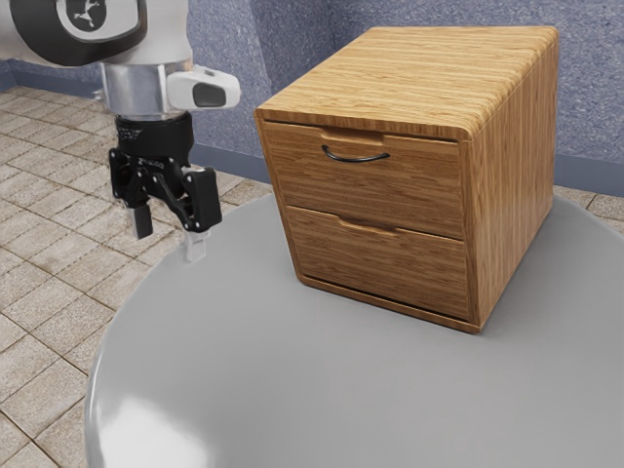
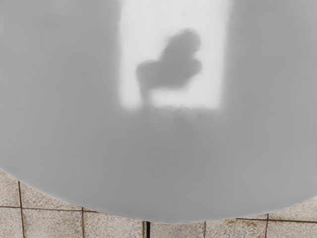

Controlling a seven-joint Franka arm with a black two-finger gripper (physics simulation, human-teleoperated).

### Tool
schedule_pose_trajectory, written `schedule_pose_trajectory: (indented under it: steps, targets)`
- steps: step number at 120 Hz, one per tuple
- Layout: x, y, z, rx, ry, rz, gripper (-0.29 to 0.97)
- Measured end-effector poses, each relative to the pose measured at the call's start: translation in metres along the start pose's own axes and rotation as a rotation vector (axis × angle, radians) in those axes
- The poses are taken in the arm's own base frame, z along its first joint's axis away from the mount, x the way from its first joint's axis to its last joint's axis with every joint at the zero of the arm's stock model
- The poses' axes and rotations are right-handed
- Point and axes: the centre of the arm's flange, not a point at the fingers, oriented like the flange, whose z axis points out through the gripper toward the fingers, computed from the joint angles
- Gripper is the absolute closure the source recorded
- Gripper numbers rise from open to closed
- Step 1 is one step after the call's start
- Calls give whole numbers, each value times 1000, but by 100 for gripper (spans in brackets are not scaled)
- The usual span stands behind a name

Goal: Pull the drawer handle with one arm to open the drawer

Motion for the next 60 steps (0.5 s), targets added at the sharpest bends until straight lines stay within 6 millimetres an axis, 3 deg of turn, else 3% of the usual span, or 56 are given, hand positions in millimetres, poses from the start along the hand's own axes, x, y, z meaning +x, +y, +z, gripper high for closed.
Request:
schedule_pose_trajectory:
  steps: [16, 26, 30, 37, 43, 50, 60]
  targets:
    - [10, -5, -15, -11, 141, 0, 0]
    - [15, -4, 2, -66, 133, 36, 0]
    - [10, -4, 0, -90, 152, 56, 0]
    - [-3, -20, -14, -95, 245, 95, 0]
    - [-1, -32, -19, -72, 338, 161, 0]
    - [11, -5, -18, -27, 428, 319, 0]
    - [8, 30, -24, 43, 533, 524, 0]
